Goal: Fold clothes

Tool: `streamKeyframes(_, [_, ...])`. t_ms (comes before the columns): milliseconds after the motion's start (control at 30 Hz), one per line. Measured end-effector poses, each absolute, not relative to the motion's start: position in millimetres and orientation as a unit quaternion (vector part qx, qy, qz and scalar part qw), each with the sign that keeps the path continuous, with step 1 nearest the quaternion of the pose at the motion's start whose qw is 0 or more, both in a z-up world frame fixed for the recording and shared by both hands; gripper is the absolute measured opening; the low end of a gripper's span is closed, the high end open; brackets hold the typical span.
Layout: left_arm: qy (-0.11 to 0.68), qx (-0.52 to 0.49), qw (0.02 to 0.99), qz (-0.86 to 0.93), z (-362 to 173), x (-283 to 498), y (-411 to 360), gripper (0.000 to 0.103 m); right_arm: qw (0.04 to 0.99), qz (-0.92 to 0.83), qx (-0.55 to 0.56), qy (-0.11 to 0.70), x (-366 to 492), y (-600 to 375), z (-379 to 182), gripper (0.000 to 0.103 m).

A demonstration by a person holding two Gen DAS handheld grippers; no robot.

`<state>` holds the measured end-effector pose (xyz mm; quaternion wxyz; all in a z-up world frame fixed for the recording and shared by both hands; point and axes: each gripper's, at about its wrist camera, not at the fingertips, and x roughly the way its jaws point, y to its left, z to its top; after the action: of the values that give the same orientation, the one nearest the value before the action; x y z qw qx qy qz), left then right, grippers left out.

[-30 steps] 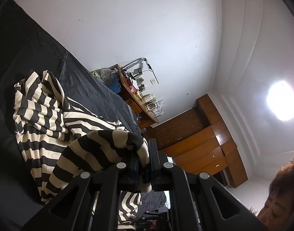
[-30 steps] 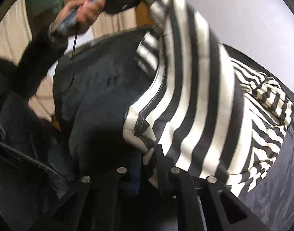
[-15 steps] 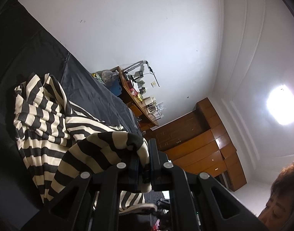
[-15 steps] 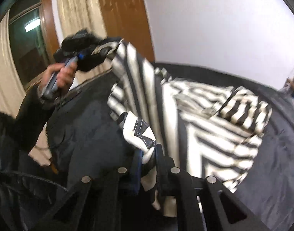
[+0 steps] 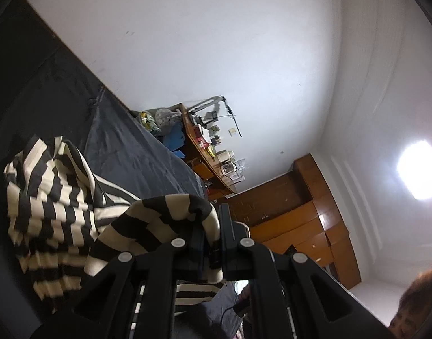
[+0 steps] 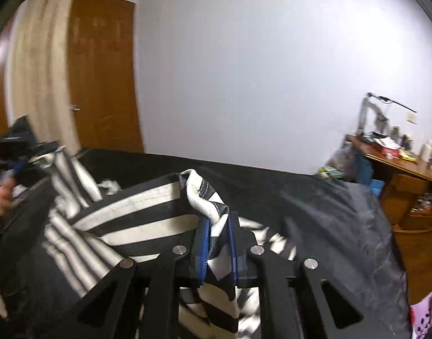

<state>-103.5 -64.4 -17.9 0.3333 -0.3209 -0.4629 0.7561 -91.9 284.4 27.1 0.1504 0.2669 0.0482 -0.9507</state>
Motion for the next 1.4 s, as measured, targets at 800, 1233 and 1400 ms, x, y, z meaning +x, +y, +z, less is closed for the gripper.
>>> streamKeyframes(800, [-0.479,-0.383,0.185,0.768,-104,-149,-98,0.081,0.062,-0.929,0.366,0.006,-148,314,-31,0.016])
streamKeyframes(1233, [-0.404,-0.438,0.175,0.784,-101,-147,-61,0.081,0.113,-0.926,0.354,-0.058,-125,331,-16,0.085])
streamKeyframes(1400, [-0.354,-0.449,0.16,0.804,-102,-142,-54,0.081,0.217,-0.903,0.358,-0.092,-159,314,-10,0.085])
